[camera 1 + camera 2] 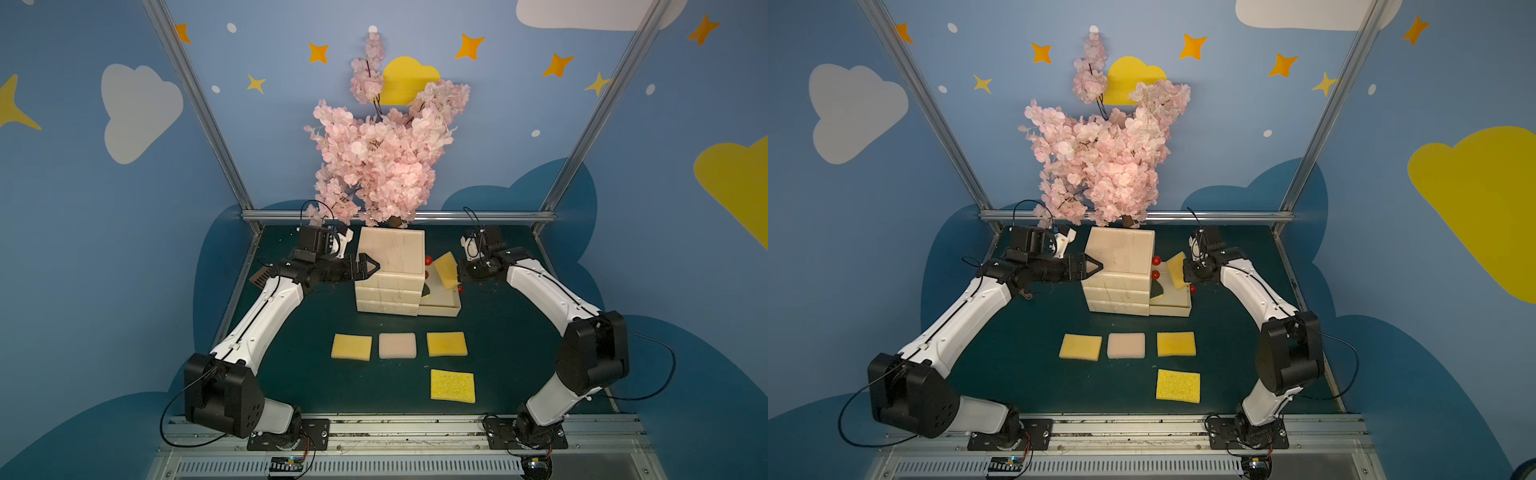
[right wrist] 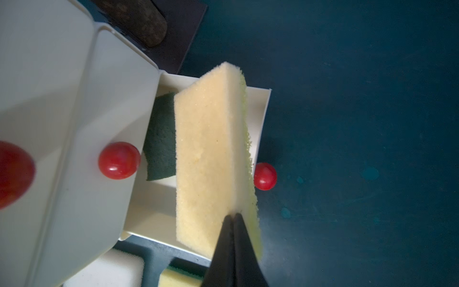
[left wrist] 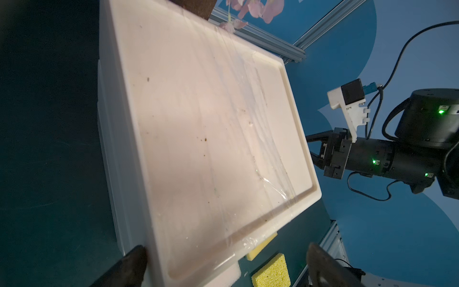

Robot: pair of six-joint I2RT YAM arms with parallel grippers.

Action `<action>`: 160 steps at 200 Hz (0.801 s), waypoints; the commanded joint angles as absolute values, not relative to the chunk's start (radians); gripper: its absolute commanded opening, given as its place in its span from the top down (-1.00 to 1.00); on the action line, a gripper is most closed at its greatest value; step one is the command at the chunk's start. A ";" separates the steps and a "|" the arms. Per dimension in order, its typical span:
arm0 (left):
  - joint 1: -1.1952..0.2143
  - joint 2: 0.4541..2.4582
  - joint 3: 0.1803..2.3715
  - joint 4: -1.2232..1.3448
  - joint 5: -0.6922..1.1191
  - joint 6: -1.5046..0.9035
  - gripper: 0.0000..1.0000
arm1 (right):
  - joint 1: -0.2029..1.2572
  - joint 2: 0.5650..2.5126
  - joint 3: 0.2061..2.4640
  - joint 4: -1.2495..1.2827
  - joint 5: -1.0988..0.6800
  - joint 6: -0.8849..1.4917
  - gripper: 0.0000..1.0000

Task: Take the sponge out of the drawer
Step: Pick up the sponge from the drawer.

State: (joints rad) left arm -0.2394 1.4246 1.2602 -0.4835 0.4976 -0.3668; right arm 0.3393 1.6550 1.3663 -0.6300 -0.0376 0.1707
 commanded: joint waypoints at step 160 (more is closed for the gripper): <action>-0.239 1.267 1.317 -0.514 0.615 -0.212 -0.93 | 0.348 1.215 1.292 -0.596 -0.431 -0.017 1.00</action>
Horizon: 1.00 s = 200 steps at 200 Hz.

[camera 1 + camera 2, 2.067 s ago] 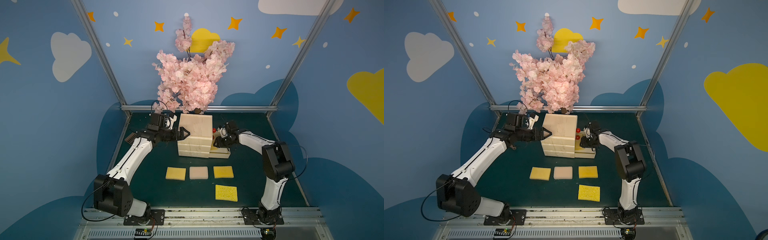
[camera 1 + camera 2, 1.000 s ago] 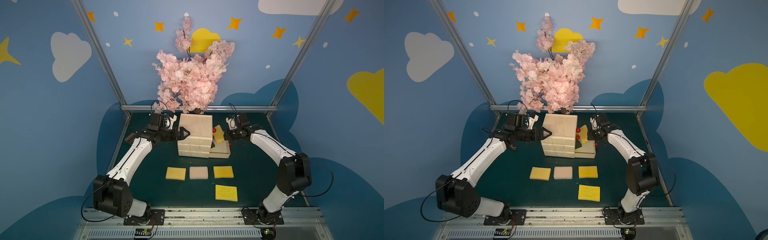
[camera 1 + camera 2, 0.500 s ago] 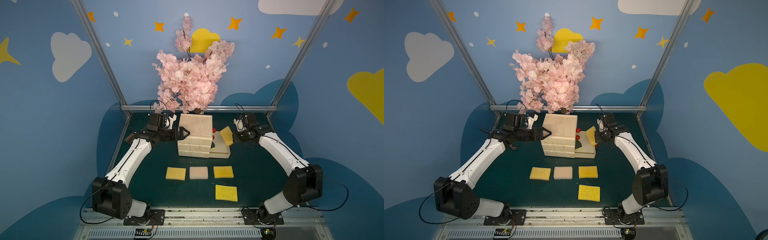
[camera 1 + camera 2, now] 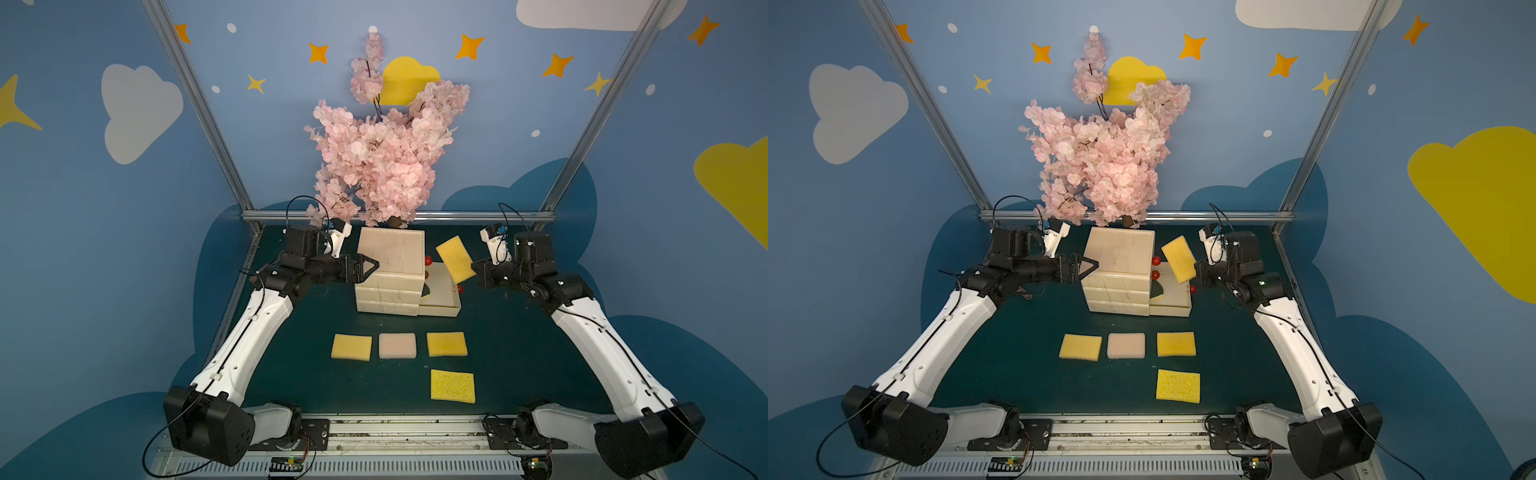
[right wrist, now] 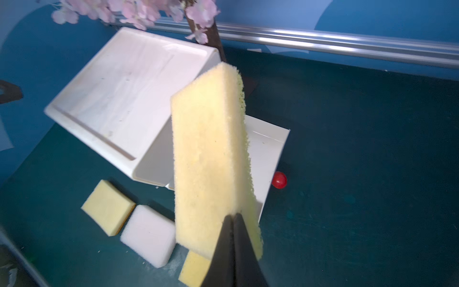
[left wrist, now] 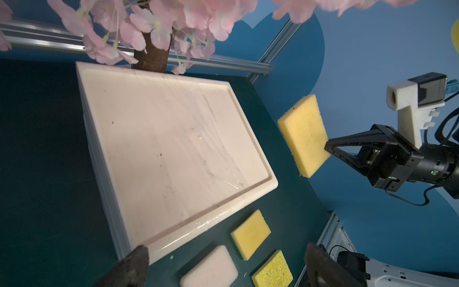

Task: Take the sponge out of the drawer
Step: Pick up the sponge from the drawer.

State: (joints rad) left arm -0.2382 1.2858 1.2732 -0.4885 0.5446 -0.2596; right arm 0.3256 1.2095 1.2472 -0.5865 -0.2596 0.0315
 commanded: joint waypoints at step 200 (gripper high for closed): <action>-0.388 1.391 1.395 -0.657 0.818 -0.132 0.58 | 0.532 1.441 1.527 -0.852 -0.749 -0.251 1.00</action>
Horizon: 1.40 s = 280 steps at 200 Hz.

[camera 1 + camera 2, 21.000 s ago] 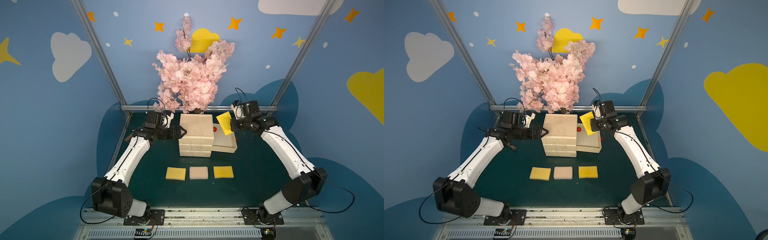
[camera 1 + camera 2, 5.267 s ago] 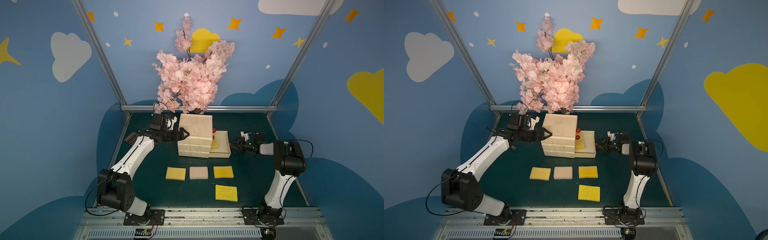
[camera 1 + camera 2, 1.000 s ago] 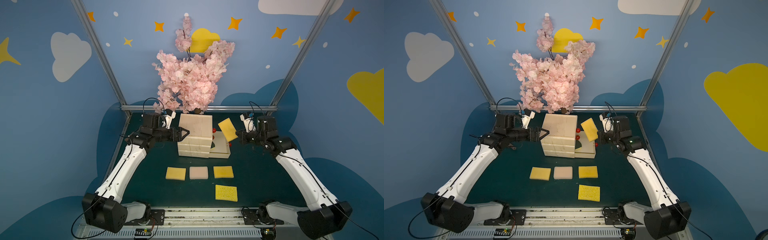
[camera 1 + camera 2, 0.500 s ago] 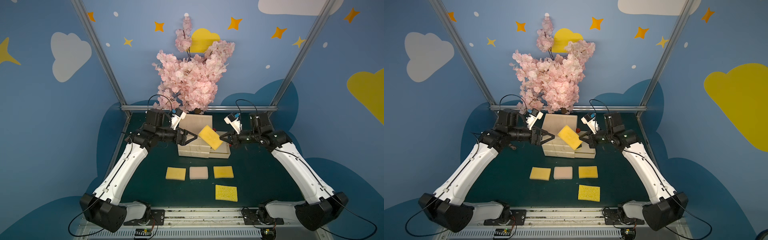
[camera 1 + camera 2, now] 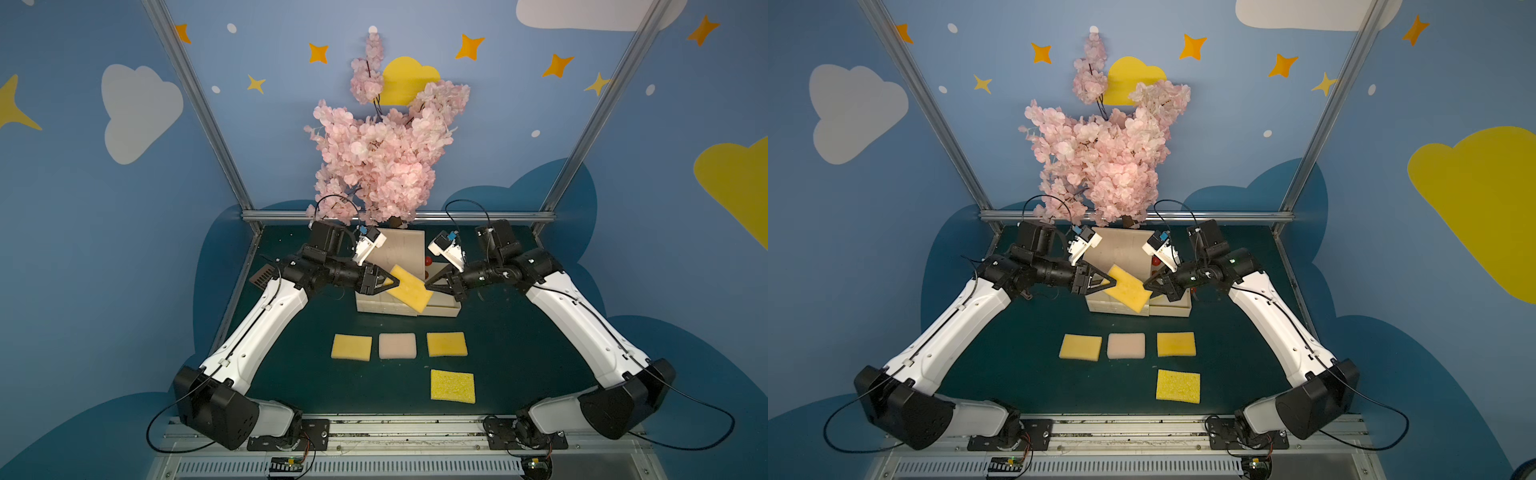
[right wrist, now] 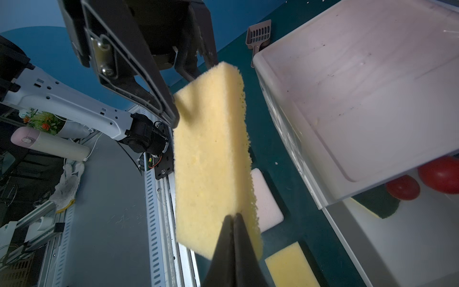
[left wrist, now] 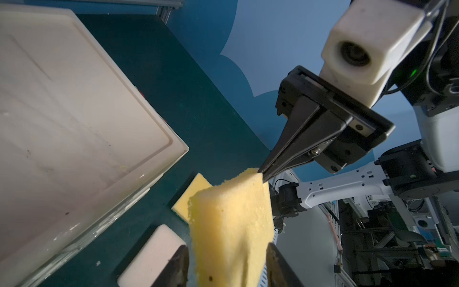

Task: Take the sponge out of the drawer
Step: Pick up the sponge from the drawer, then place the sponge at the center of the board.

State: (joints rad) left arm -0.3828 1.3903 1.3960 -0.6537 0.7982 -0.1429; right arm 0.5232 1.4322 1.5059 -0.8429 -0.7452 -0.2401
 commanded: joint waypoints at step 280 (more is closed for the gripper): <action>-0.920 0.865 0.368 -0.135 0.085 -1.215 0.95 | 0.334 1.049 0.975 -0.317 -0.160 0.445 -0.65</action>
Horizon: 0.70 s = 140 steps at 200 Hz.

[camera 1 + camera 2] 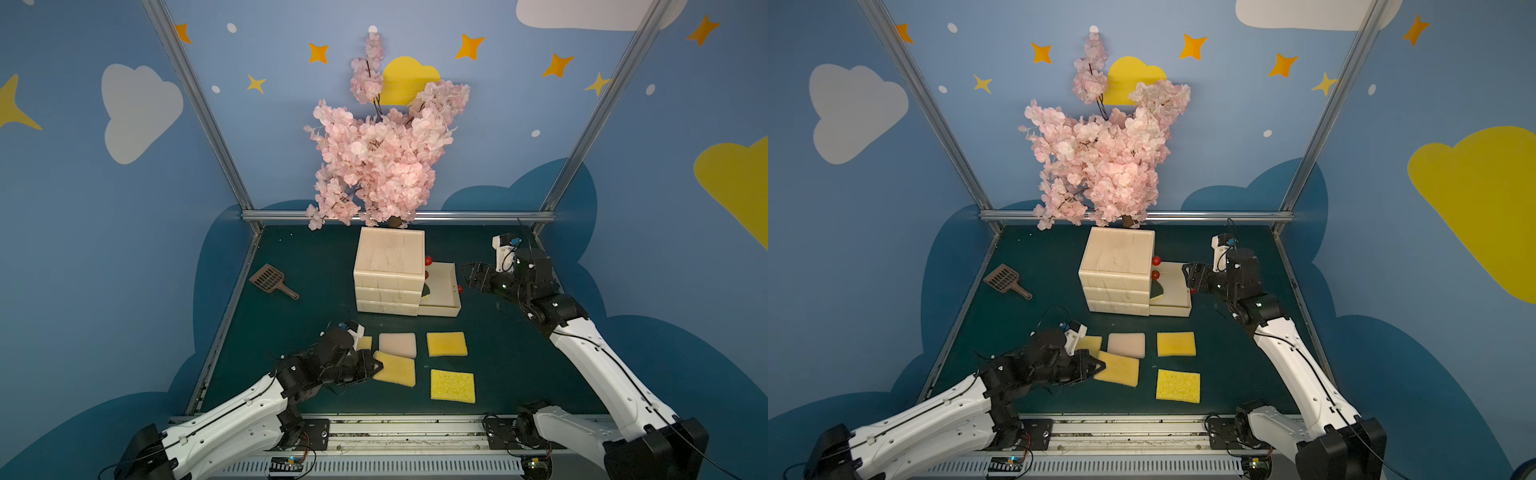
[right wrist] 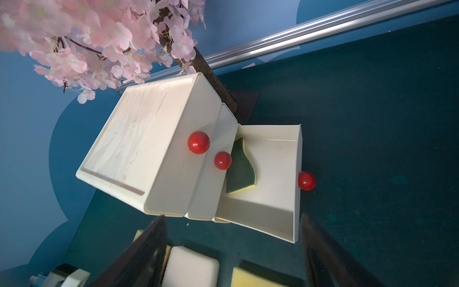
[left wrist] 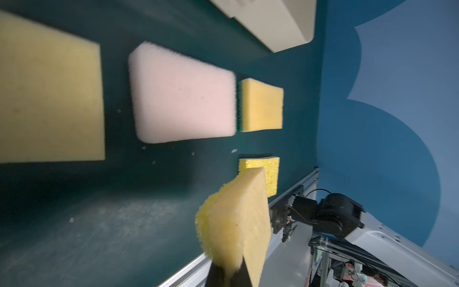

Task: Take the sponge out of the drawer
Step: Place the sponge at the center of the board.

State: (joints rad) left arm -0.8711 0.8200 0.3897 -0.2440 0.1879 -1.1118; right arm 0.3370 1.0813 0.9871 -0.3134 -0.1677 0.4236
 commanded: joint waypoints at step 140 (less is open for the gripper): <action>-0.955 1.165 0.397 -0.098 0.187 -1.252 0.62 | 0.316 1.012 0.928 -0.338 -0.132 0.428 -0.65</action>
